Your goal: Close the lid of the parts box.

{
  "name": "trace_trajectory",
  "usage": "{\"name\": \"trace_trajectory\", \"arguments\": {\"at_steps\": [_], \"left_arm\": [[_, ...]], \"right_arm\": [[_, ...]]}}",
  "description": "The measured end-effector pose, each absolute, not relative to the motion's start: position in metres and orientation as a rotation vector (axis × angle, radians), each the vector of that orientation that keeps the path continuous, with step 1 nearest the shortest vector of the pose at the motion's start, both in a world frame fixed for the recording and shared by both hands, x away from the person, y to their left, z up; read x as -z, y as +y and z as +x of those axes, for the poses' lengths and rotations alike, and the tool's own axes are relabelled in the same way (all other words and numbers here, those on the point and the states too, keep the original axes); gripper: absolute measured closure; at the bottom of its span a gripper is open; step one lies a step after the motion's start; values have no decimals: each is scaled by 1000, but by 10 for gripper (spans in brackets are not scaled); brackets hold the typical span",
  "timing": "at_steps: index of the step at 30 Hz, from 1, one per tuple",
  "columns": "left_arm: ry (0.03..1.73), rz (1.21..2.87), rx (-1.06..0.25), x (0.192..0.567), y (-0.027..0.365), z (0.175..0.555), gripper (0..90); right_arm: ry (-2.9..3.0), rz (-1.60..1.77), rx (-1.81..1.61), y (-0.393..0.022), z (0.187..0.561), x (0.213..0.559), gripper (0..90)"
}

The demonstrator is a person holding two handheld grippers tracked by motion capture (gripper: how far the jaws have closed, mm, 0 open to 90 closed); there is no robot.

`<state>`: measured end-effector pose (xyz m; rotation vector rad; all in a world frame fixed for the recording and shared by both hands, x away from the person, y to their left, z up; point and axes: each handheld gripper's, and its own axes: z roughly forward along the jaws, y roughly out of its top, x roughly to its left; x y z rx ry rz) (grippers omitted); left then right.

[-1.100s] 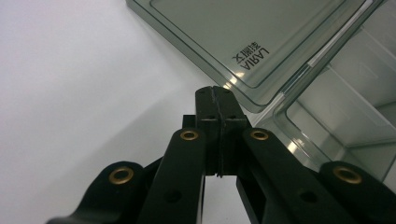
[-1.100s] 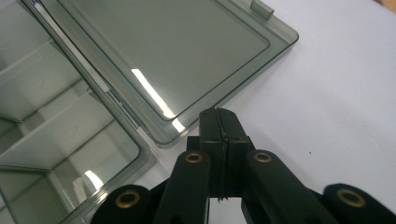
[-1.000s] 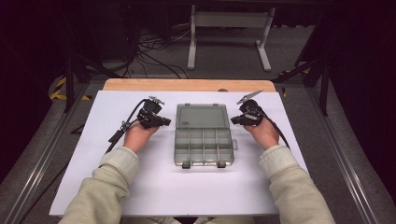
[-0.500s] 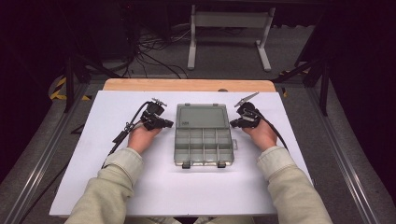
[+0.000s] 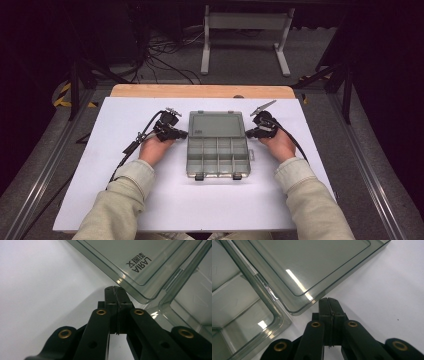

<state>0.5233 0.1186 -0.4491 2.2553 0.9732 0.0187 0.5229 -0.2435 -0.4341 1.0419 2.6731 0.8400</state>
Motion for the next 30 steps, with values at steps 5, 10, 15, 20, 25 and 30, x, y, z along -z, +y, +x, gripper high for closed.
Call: {"name": "trace_trajectory", "arguments": {"at_steps": [5, 10, 15, 20, 25, 30], "left_arm": [[970, 2254, -29, 450, 118, 524, 900], [972, 2261, -72, 449, 114, 523, 900], [972, 2250, -80, 450, 113, 526, 900], [980, 2231, -86, 451, 112, 526, 900], [995, 2210, -96, 453, 111, 527, 900], [996, 2198, -88, 454, 112, 529, 900]], "right_arm": [[2671, 1052, -847, -243, 524, 435, 900], [2659, 1044, -851, -242, 525, 435, 900], [2652, 1041, -871, -242, 528, 436, 900], [2634, 1048, -879, -241, 530, 437, 900], [2623, 1050, -881, -240, 531, 437, 900], [2608, 1060, -893, -239, 533, 438, 900]]}}
